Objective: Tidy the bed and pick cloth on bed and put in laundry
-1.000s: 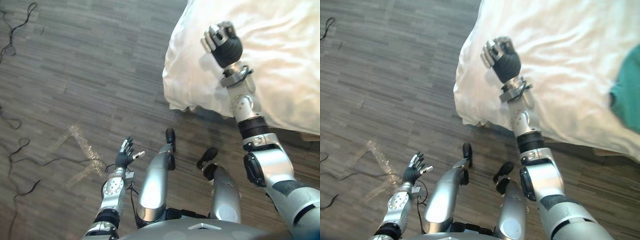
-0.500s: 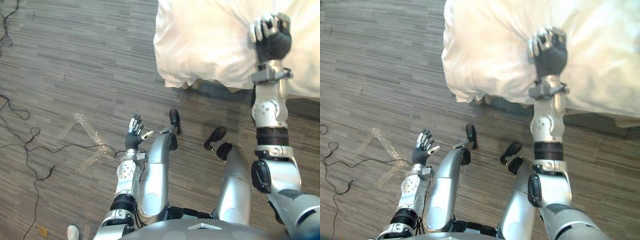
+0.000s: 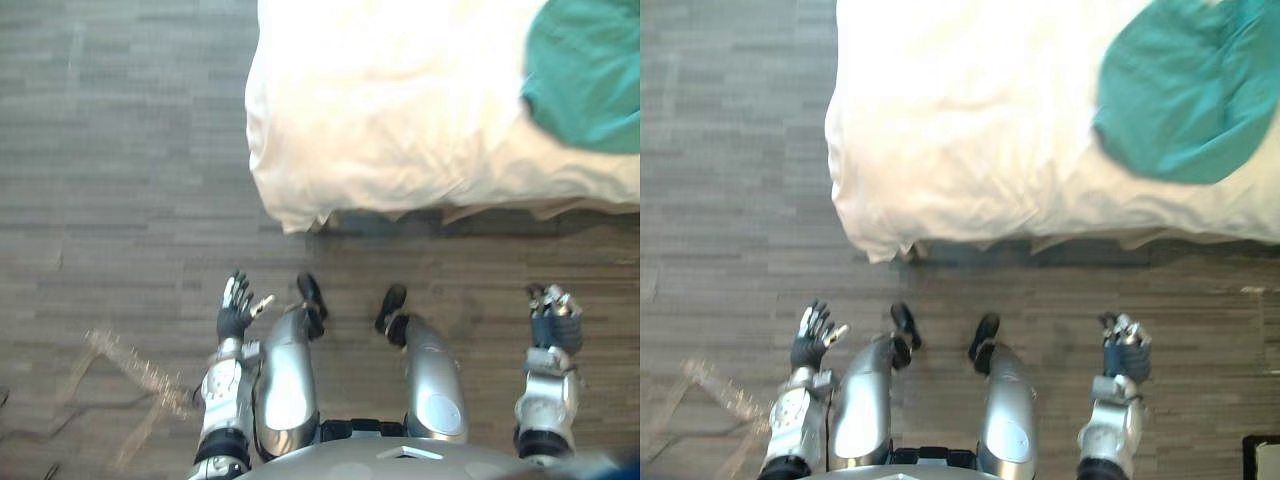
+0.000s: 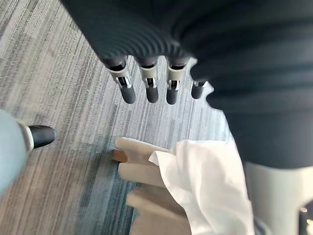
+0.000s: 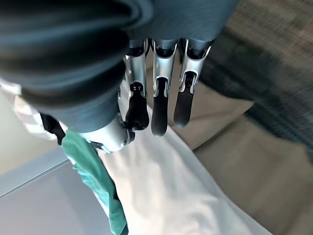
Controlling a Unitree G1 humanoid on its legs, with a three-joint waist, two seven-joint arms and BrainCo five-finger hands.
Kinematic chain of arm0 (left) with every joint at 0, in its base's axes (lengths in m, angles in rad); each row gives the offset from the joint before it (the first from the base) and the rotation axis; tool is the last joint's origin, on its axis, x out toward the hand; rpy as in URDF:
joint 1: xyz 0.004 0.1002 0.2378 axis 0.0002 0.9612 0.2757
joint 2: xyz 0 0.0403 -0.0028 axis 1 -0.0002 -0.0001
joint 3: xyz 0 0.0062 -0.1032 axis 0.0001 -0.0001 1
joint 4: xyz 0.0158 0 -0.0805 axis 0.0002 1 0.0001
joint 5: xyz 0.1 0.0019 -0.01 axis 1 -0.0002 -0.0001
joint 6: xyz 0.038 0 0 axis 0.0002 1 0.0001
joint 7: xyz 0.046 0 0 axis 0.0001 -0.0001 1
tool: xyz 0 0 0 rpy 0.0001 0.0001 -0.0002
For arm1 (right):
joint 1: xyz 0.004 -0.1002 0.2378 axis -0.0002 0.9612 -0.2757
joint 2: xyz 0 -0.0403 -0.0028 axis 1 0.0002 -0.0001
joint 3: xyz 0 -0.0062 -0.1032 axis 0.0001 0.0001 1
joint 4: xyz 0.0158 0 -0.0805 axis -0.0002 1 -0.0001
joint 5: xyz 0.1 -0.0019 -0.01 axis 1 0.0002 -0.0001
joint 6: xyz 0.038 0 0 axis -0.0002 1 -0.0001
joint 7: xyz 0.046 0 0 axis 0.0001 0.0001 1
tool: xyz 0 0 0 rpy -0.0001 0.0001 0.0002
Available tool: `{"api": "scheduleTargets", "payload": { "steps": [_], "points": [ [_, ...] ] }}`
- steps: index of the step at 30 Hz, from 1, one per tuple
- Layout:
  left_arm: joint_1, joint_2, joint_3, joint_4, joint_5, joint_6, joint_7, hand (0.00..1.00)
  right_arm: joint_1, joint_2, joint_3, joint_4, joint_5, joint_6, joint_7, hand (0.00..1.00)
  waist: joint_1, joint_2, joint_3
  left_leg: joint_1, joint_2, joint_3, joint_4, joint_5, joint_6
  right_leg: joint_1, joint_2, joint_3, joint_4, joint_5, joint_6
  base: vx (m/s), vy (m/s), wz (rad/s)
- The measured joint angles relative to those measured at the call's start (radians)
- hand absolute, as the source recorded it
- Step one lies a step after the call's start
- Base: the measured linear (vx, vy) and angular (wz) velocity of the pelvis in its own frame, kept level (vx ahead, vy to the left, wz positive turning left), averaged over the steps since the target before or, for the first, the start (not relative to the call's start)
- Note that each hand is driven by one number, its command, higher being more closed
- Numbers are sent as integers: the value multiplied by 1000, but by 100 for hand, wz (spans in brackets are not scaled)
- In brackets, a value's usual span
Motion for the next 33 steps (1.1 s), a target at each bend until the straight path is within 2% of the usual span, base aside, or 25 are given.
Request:
{"api": "scheduleTargets", "payload": {
  "steps": [1, 3, 6, 8, 9, 10, 11, 12, 13, 14, 15, 16, 19, 20, 21, 22, 23, 24, 26, 27, 29, 31, 32, 33],
  "points": [
    [7, -2, 12, 27, 12, 0, 1, 0, 18, 12, 1, 22, -34, -7, 4, 0, -4, -3, -24, 22, -1, 9, -18, 4, -6, 23, 4, -1, -22, 5, 0, 215, -7, -12],
    [20, -6, 48, 126, 48, 5, 1, 0, 70, 51, 1, 129, -155, -33, 2, 0, -6, -8, -120, 109, -10, 36, -72, 12, -22, 105, 19, 2, -98, 33, 2, 281, 7, -22],
    [20, -22, 104, 185, 129, 22, 1, 0, 100, 63, 2, 216, -301, -44, -46, 0, -11, 11, -204, 232, -24, 76, -119, 2, -44, 218, 32, 21, -166, 47, 1, 277, 12, -31],
    [21, -30, 135, 202, 189, 31, 5, 0, 101, 63, 7, 238, -359, -51, -74, 0, -9, 23, -224, 285, -23, 90, -113, -14, -55, 260, 40, 52, -187, 48, 1, 188, 2, -54],
    [23, -40, 155, 219, 226, 32, 20, 0, 101, 61, 23, 260, -432, -75, -93, 0, -9, 35, -235, 310, -17, 67, -69, -42, -58, 293, 57, 89, -203, 48, 0, 117, -26, -59],
    [23, -43, 158, 231, 226, 32, 22, 0, 100, 59, 34, 270, -461, -88, -101, 0, -7, 39, -237, 316, -12, 40, -41, -55, -53, 305, 62, 109, -208, 48, 0, 164, -52, -96],
    [35, -50, 168, 241, 225, 32, 22, 0, 99, 53, 72, 285, -504, -109, -110, 0, -1, 44, -240, 316, 3, -39, 36, -82, -34, 322, 74, 157, -211, 49, -2, 140, -43, -127],
    [56, -64, 182, 242, 221, 32, 20, 0, 99, 47, 119, 290, -536, -131, -121, 0, 20, 47, -242, 297, 9, -140, 121, -129, -9, 334, 87, 222, -210, 52, -7, 109, -7, -144],
    [67, -77, 188, 240, 220, 31, 21, 0, 101, 40, 140, 293, -548, -140, -127, 0, 29, 56, -251, 296, 4, -207, 142, -160, -9, 331, 96, 256, -209, 56, -11, 84, 121, -181],
    [97, -91, 179, 245, 224, 33, 19, 0, 94, 24, 165, 303, -578, -144, -135, 0, 49, 92, -272, 321, 0, -309, 149, -216, -7, 328, 130, 323, -208, 61, -7, 36, 167, -153],
    [110, -91, 168, 252, 225, 34, 17, 0, 90, 12, 178, 310, -586, -147, -140, 0, 49, 101, -278, 345, 1, -335, 138, -236, -11, 329, 142, 348, -204, 62, -5, 48, 214, -166],
    [121, -97, 153, 257, 226, 38, 17, 0, 87, 2, 190, 310, -596, -152, -149, 0, 43, 105, -283, 398, -1, -336, 99, -251, -28, 324, 157, 389, -197, 67, 4, -29, 191, -101],
    [102, -66, 110, 270, 246, 42, 15, 0, 105, -1, 215, 309, -602, -177, -190, 0, 17, 95, -289, 432, -4, -270, 41, -289, -79, 299, 160, 421, -210, 99, 37, -91, 161, -62],
    [90, -58, 104, 269, 258, 49, 15, 0, 112, 8, 224, 310, -594, -178, -197, 0, 24, 82, -276, 443, -4, -232, 39, -288, -75, 284, 155, 413, -207, 130, 38, -111, 159, -79],
    [89, -56, 104, 267, 269, 50, 16, 0, 117, 10, 236, 307, -579, -179, -196, 0, 26, 87, -270, 442, -2, -209, 38, -288, -74, 278, 149, 392, -208, 143, 36, -163, 87, -91],
    [90, -44, 93, 267, 276, 57, 18, 0, 120, 10, 250, 290, -549, -179, -196, 0, 23, 85, -268, 451, -3, -163, 37, -285, -67, 267, 132, 322, -198, 146, 23, -164, 54, -84],
    [89, -34, 68, 267, 277, 63, 24, 0, 137, 13, 253, 276, -533, -179, -195, 0, 17, 87, -267, 479, -2, -122, 25, -283, -64, 265, 104, 220, -156, 115, -18, -175, 85, -101],
    [96, -30, 48, 266, 274, 71, 25, 0, 149, 18, 253, 272, -531, -182, -201, 0, 16, 89, -266, 507, 4, -80, 17, -282, -64, 261, 78, 143, -93, 90, -32, -58, 58, -88],
    [97, -18, 24, 266, 272, 79, 25, 0, 151, 20, 256, 272, -535, -191, -216, 0, 15, 85, -264, 526, 11, -42, 14, -280, -67, 258, 56, 96, -19, 69, -39, -22, -12, -77],
    [96, -5, 0, 266, 270, 81, 24, 0, 160, 21, 260, 275, -536, -196, -229, 0, 15, 78, -262, 538, 12, -11, 7, -275, -76, 255, 49, 79, 4, 45, -27, -23, -68, -73],
    [93, 13, -41, 270, 270, 85, 22, 0, 160, 22, 264, 272, -534, -211, -242, 0, 10, 57, -243, 559, 4, 12, -1, -272, -89, 242, 64, 82, 14, 33, -17, -40, -108, -66],
    [94, 21, -65, 269, 272, 97, 23, 0, 158, 19, 268, 276, -534, -217, -258, 0, -5, 57, -243, 569, -2, 37, -35, -258, -90, 220, 87, 104, 15, 40, -33, -55, -95, -61],
    [95, 26, -70, 269, 271, 100, 26, 0, 153, 18, 277, 277, -535, -218, -263, 0, -12, 51, -242, 571, -15, 44, -62, -256, -80, 207, 110, 130, -15, 63, -46, -94, -58, -104],
    [97, 31, -75, 271, 271, 101, 36, 0, 127, 21, 288, 291, -547, -218, -266, 0, 7, 43, -241, 572, -47, 22, -112, -256, -57, 205, 143, 166, -93, 81, -64, -128, -42, -134]
  ]
}}
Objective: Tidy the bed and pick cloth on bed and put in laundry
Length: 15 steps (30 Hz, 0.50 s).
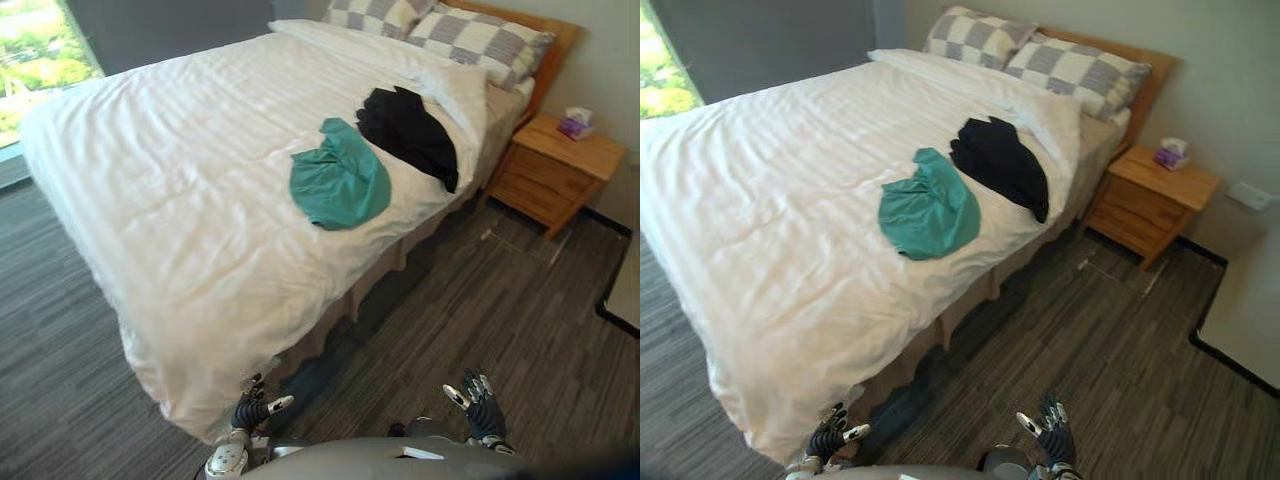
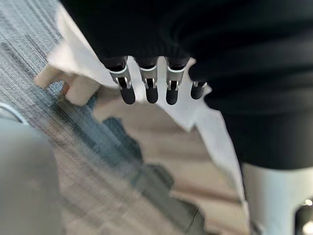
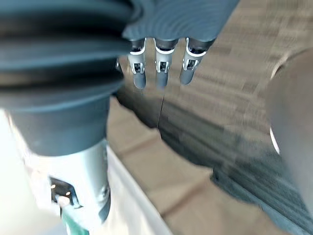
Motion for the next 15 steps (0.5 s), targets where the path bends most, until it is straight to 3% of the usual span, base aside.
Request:
{"api": "scheduleTargets", "payload": {
  "steps": [1, 2, 3, 4, 6, 8, 11, 15],
  "points": [
    [1, 1, -6, 0, 0, 1, 6, 0, -6, -2, 2, 4, -11, 0, -2, 0, 15, 6, 0, 7, -4, 0, -29, 18, 15, 2, 0, -31, -21, -27, -20, -136, -28, -162],
    [-2, 5, -17, -5, -6, 1, 12, 0, -19, -16, -6, 7, -35, -6, -4, 0, 15, 18, 13, 33, 11, 46, -60, 56, -8, -23, -59, -147, 123, -85, -41, -86, -61, -120],
    [1, 34, -26, -7, -14, 1, 17, 0, -21, -14, -2, 27, -55, -9, -8, 0, -6, -16, 20, 55, 0, 77, -55, 63, -27, -16, -143, -228, 247, -114, -59, -18, -87, -101],
    [1, 48, -34, -3, -19, 4, 26, 0, -21, -14, 3, 39, -65, -9, -11, 0, -7, -34, 20, 73, -10, 91, -54, 60, -32, 2, -165, -248, 250, -128, -31, 15, -109, -99],
    [-10, 59, -44, 25, -20, 20, 34, 0, -26, -17, 25, 65, -67, -9, -16, 0, 0, -34, 20, 85, -4, 94, -38, 67, -20, 38, -98, -224, 155, -116, -24, 16, -114, -103],
    [-23, 67, -87, 39, -26, 28, 41, 0, -39, -31, 54, 82, -69, -8, -19, 0, -15, -19, 23, 80, 15, 87, -18, 113, 11, 109, -21, -173, -67, -10, -19, 0, -124, -88],
    [-54, 69, -122, 40, -60, 73, 48, 0, -39, -49, 55, 81, -116, -8, -34, 0, -21, -16, 24, 77, 10, 88, -19, 151, -9, 165, 18, -119, -262, 96, -19, -41, -53, -65],
    [-88, 64, -169, 41, -105, 115, 39, 0, -44, -74, 55, 85, -135, -8, -37, 0, -34, -5, 37, 74, 8, 86, 11, 152, -10, 185, 31, -75, -325, 134, -21, -54, -7, -31]
  ]
}}
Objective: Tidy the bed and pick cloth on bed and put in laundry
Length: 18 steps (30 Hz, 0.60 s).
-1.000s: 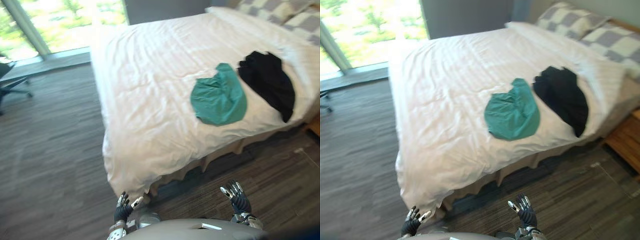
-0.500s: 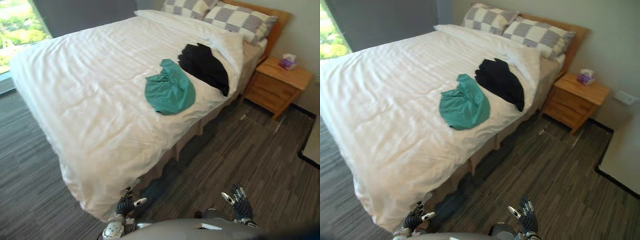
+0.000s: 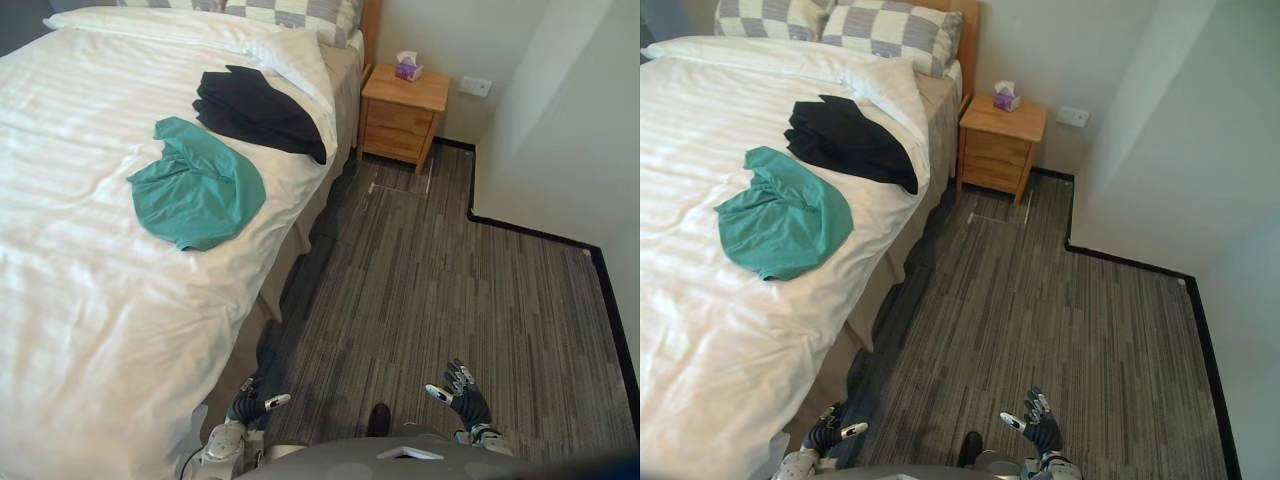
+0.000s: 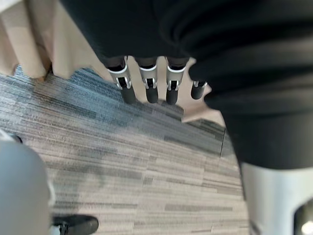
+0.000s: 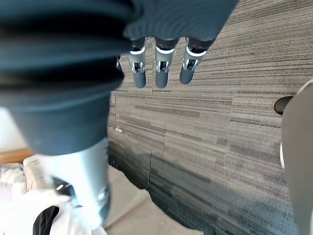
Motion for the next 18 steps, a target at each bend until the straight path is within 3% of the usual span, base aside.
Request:
{"api": "scheduleTargets", "payload": {
  "steps": [5, 6, 7, 9, 11, 14, 16, 17, 18],
  "points": [
    [-22, -14, -5, 1, -99, 22, -21, 0, -4, -28, 22, 43, 6, 34, 3, 0, -7, -9, 13, -37, 34, -8, 165, -1, 0, -10, 14, 76, 0, -18, -6, -12, -4, -45],
    [-21, -15, -4, 1, -113, 22, -36, 0, -7, -29, 24, 46, 21, 58, 4, 0, -7, -14, 12, -77, 48, -63, 260, -5, 8, -16, 21, 106, 0, -18, -7, 11, -27, -77],
    [-21, -14, -3, 1, -119, 23, -38, 0, -9, -32, 27, 48, 26, 67, 5, 0, -8, -12, 10, -100, 45, -113, 285, -16, 41, -15, 27, 127, 0, -18, -8, 73, -6, -78],
    [-22, -44, 15, -1, -151, 26, -42, 0, -42, -53, 30, 87, 34, 106, 4, 0, -6, 7, 15, -125, -33, -298, 250, -139, 51, -29, 37, 219, 0, 0, -23, 54, 82, -92],
    [-20, -46, 14, -1, -174, 36, -49, 0, -49, -59, 30, 94, 34, 134, 4, 0, -6, 8, 18, -151, -90, -382, 198, -176, 46, -31, 35, 267, 0, 14, -19, -13, 124, -87],
    [-11, -61, 15, -1, -200, 58, -57, 0, -29, -79, -1, 83, 43, 158, 2, 0, -18, 66, 4, -154, -68, -373, 50, -134, 57, -23, 61, 265, 0, 22, -6, -61, 139, -48],
    [10, -59, 17, -2, -220, 67, -57, 0, -13, -65, -22, 73, 43, 164, 3, 0, -9, 62, -26, -150, -74, -348, 24, -131, 60, -31, 39, 202, 7, 9, 6, 58, 113, -34],
    [-3, -60, 84, 0, -250, 180, -58, 0, 15, -26, -114, 74, 88, 176, 58, 0, -13, 51, -15, -74, -53, -388, -66, -90, 6, -13, 70, 172, 0, -15, -2, 28, 33, -11],
    [-3, -60, 84, 0, -250, 180, -58, 0, 15, -26, -114, 74, 88, 176, 58, 0, -13, 51, -15, -74, -53, -388, -66, -90, 6, -13, 70, 172, 0, -15, -2, 0, 0, 0]
  ]
}}
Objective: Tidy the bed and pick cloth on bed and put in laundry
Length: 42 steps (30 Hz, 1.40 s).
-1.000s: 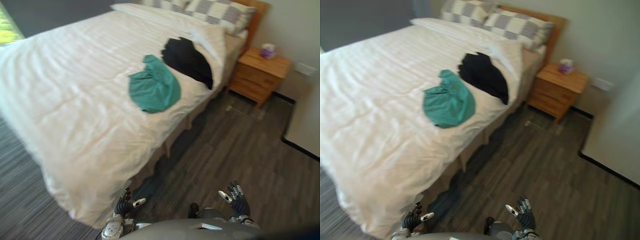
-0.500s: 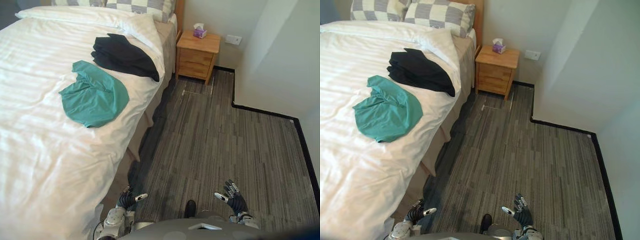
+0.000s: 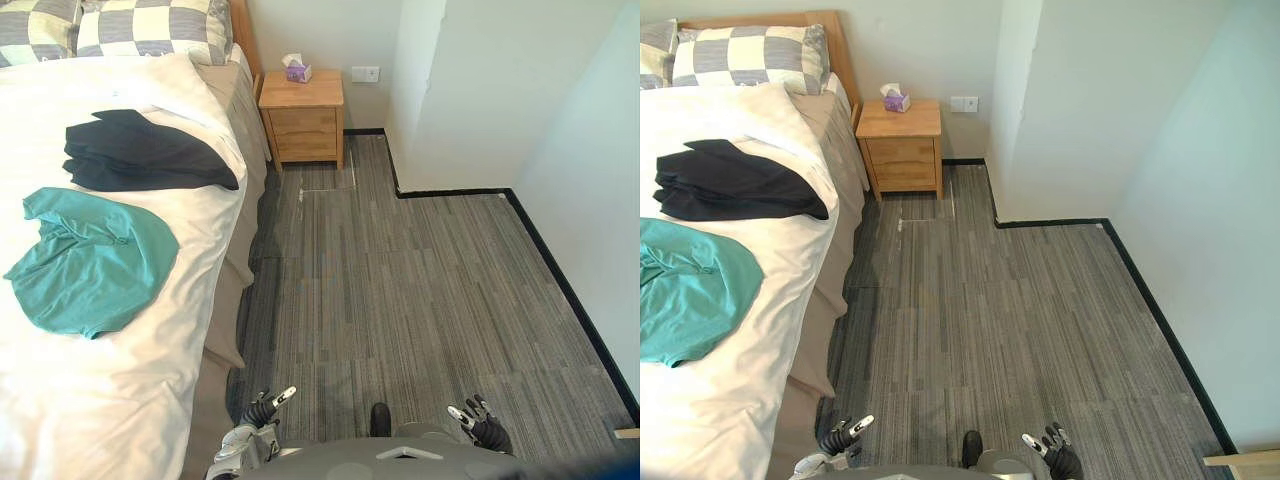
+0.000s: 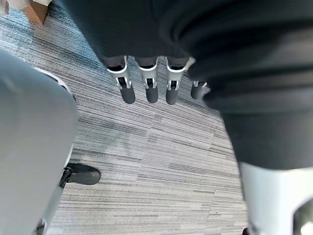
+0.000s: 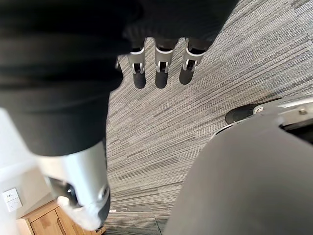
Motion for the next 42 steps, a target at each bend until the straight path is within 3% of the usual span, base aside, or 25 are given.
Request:
{"api": "scheduleTargets", "payload": {
  "steps": [5, 13, 15, 19, 21, 22, 24, 26, 28, 31, 33, 34, 36, 37, 38, 39, 40, 41, 42],
  "points": [
    [1, 0, 0, 1, -2, -2, -2, 0, 0, 1, -4, 0, 1, 0, 1, 0, 0, 0, 0, -8, 0, -1, -1, 0, 0, -2, -2, -4, 0, -1, 0, 0, 0, 1],
    [36, -34, 74, -2, -143, -67, -60, 0, 24, 34, -59, -27, 104, 50, 33, 0, 11, -2, 1, -50, 9, -3, -5, 3, 4, -21, -14, -76, 6, -25, -3, 41, 18, 13],
    [44, -45, 101, -3, -185, -83, -62, 0, 34, 46, -94, -44, 124, 61, 45, 0, 17, 2, 2, -49, 23, 9, 0, -1, -1, -22, -17, -127, 26, -48, 1, 105, 24, 13],
    [61, -69, 171, -2, -240, -103, -67, 0, 43, 68, -137, -62, 149, 76, 71, 0, 23, 10, 13, -47, 73, 65, 61, -37, -25, -89, -16, -155, 233, -190, -2, 117, -19, 16],
    [63, -65, 225, -6, -245, -112, -67, 0, 40, 73, -128, -62, 138, 85, 76, 0, 35, -18, 9, -95, 93, 101, 215, -75, -34, -162, -60, -187, 429, -325, -14, 165, -100, 6],
    [62, -62, 241, -9, -246, -117, -67, 0, 37, 78, -123, -62, 138, 88, 76, 0, 30, -29, 12, -139, 103, 103, 307, -78, -25, -167, -70, -190, 454, -343, -18, 167, -169, 11],
    [82, -73, 267, -46, -240, -122, -67, 0, 40, 66, -84, -86, 137, 89, 78, 0, 29, -26, 14, -320, 196, 101, 726, -7, 60, -141, -59, -181, 480, -381, -23, 196, -159, 1],
    [92, -84, 267, -49, -229, -125, -69, 0, 32, 39, -64, -99, 132, 91, 79, 0, 31, 6, 22, -417, 211, 63, 895, -28, 48, -111, -43, -162, 481, -400, -53, 308, -41, -19],
    [103, -89, 264, -50, -211, -126, -72, 0, 18, 32, -62, -100, 112, 95, 80, 0, 34, 11, 24, -474, 171, 56, 916, -63, 35, -71, -46, -136, 472, -411, -64, 347, -5, -30],
    [114, -84, 262, -51, -204, -126, -79, 0, -3, 40, -47, -101, 98, 96, 83, 0, 55, -5, 36, -506, 90, 130, 743, -88, 37, 16, -71, -98, 424, -433, -70, 385, 57, -42],
    [118, -96, 264, -65, -204, -123, -81, 0, -8, 51, -50, -101, 98, 97, 84, 0, 62, -12, 36, -540, 56, 226, 581, -68, 58, 75, -88, -86, 385, -441, -39, 473, 113, -26],
    [123, -100, 265, -81, -204, -123, -89, 0, -10, 55, -51, -100, 98, 97, 85, 0, 65, -13, 36, -565, 37, 254, 466, -20, 65, 114, -99, -69, 355, -458, -5, 457, 152, -30],
    [124, -102, 267, -85, -205, -124, -99, 0, -14, 57, -51, -100, 97, 98, 85, 0, 69, -14, 35, -573, 31, 254, 394, 26, 69, 147, -110, -49, 330, -474, 22, 458, 182, -46],
    [125, -95, 271, -85, -207, -124, -115, 0, -17, 58, -52, -98, 92, 102, 85, 0, 83, -33, 23, -567, 14, 275, 415, 64, 143, 188, -145, -20, 296, -497, 38, 591, 258, -60],
    [135, -86, 271, -83, -206, -124, -120, 0, -16, 63, -57, -96, 86, 103, 85, 0, 85, -40, 6, -563, 2, 288, 427, 29, 163, 192, -164, -13, 293, -497, 41, 745, 297, -72],
    [131, -72, 265, -75, -203, -119, -127, 0, -30, 73, -85, -89, 65, 106, 86, 0, 82, -52, -12, -562, -12, 311, 441, -23, 172, 162, -190, -8, 357, -489, 50, 637, 247, -39],
    [131, -65, 262, -70, -201, -119, -130, 0, -40, 81, -104, -80, 58, 106, 87, 0, 82, -57, -17, -556, -27, 313, 436, -37, 175, 134, -209, -15, 417, -482, 82, 621, 250, -18],
    [128, -49, 247, -57, -190, -119, -133, 0, -55, 92, -145, -61, 57, 107, 90, 0, 76, -68, -16, -526, -57, 313, 421, -57, 191, 69, -248, -18, 600, -453, 132, 605, 273, 23],
    [120, -24, 220, -40, -182, -120, -135, 0, -58, 94, -169, -48, 57, 108, 94, 0, 66, -79, -9, -466, -91, 303, 392, -76, 194, -15, -292, -17, 853, -383, 137, 611, 250, 36]
  ]
}}
